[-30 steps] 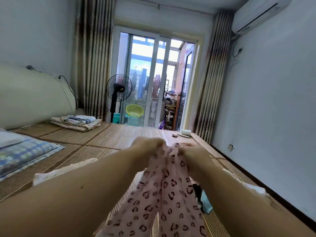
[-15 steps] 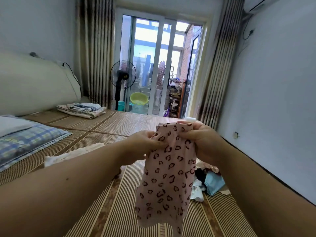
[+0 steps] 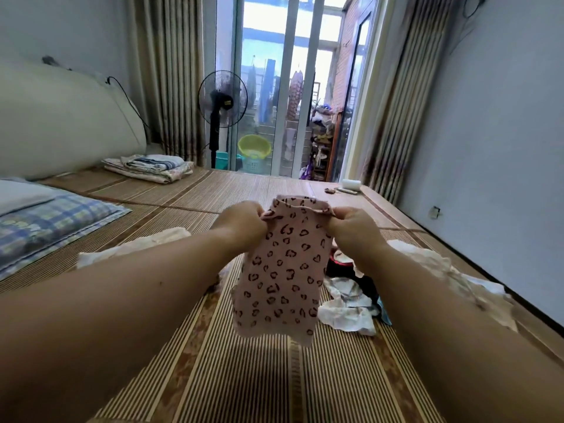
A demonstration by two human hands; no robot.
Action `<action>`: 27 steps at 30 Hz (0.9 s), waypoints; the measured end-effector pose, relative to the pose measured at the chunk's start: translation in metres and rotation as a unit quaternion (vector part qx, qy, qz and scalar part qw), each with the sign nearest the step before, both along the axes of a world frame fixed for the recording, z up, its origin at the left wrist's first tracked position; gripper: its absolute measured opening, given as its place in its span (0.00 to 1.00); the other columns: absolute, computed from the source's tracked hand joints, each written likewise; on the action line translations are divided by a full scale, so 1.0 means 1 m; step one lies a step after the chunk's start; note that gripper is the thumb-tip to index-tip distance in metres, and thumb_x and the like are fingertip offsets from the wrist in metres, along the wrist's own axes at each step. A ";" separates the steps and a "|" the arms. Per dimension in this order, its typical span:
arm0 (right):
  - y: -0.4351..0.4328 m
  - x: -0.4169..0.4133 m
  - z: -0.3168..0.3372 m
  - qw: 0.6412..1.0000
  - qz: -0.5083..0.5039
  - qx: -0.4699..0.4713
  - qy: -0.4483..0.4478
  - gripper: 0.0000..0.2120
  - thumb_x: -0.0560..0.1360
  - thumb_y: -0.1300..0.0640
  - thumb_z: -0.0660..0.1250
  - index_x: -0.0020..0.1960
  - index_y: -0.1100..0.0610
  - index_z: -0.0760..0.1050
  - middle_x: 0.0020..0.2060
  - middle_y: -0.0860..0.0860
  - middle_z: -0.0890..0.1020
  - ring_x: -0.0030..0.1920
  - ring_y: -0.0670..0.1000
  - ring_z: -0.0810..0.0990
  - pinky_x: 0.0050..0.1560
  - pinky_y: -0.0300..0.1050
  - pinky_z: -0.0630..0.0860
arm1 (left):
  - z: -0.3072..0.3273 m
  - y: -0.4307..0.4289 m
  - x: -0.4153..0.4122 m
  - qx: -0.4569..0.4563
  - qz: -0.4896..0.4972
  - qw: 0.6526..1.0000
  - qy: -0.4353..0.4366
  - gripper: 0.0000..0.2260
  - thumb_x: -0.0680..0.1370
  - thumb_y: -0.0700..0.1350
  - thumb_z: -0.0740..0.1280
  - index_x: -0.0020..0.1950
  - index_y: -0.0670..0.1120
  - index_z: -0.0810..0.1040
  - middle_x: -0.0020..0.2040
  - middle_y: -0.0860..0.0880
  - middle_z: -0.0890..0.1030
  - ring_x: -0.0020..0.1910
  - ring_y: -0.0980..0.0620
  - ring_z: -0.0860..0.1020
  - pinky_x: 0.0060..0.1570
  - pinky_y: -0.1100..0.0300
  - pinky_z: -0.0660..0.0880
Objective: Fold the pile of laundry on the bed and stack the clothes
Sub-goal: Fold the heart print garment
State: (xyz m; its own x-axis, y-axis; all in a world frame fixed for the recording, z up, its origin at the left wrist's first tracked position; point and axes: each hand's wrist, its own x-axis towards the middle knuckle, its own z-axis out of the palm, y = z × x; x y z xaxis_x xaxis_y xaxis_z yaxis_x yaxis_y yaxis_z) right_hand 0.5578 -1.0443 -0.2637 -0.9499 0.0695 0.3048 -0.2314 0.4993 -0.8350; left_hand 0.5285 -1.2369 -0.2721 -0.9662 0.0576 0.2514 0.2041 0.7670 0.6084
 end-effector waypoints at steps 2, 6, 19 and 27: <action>0.000 0.000 -0.005 1.000 0.010 -0.015 0.013 0.12 0.77 0.50 0.67 0.45 0.57 0.83 0.41 0.53 0.86 0.44 0.55 0.83 0.43 0.48 0.78 | -0.007 -0.002 0.002 0.014 -0.015 0.999 0.043 0.07 0.80 0.50 0.63 0.44 0.49 0.74 0.44 0.48 0.79 0.42 0.50 0.78 0.40 0.55 0.75; 0.009 0.005 -0.053 0.995 0.072 0.016 -0.060 0.06 0.77 0.60 0.65 0.45 0.55 0.81 0.41 0.56 0.84 0.43 0.58 0.81 0.47 0.55 0.78 | -0.048 -0.013 0.015 -0.047 -0.069 0.996 0.005 0.03 0.77 0.47 0.65 0.47 0.49 0.77 0.43 0.49 0.80 0.44 0.48 0.78 0.41 0.56 0.74; 0.027 0.033 -0.192 0.900 0.165 -0.088 -0.394 0.12 0.78 0.62 0.60 0.59 0.66 0.75 0.47 0.59 0.84 0.43 0.55 0.82 0.45 0.46 0.79 | -0.174 -0.017 0.059 -0.020 -0.205 0.942 -0.265 0.05 0.79 0.53 0.64 0.47 0.53 0.76 0.47 0.51 0.80 0.44 0.54 0.79 0.45 0.58 0.77; 0.002 -0.024 -0.201 0.966 -0.060 -0.079 -0.238 0.24 0.78 0.49 0.65 0.71 0.54 0.68 0.61 0.54 0.77 0.56 0.52 0.78 0.54 0.50 0.78 | -0.182 -0.005 0.004 0.047 0.047 0.973 -0.221 0.18 0.78 0.55 0.65 0.65 0.49 0.71 0.55 0.49 0.78 0.48 0.53 0.78 0.42 0.59 0.76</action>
State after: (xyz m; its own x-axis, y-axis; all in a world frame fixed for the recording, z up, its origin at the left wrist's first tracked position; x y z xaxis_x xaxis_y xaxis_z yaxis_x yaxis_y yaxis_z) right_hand 0.5343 -1.0425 -0.4649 -0.9621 0.1975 -0.1879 0.2491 0.3568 -0.9004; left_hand 0.5329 -1.2420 -0.4545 -0.9809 -0.0402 -0.1904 -0.1627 0.7064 0.6889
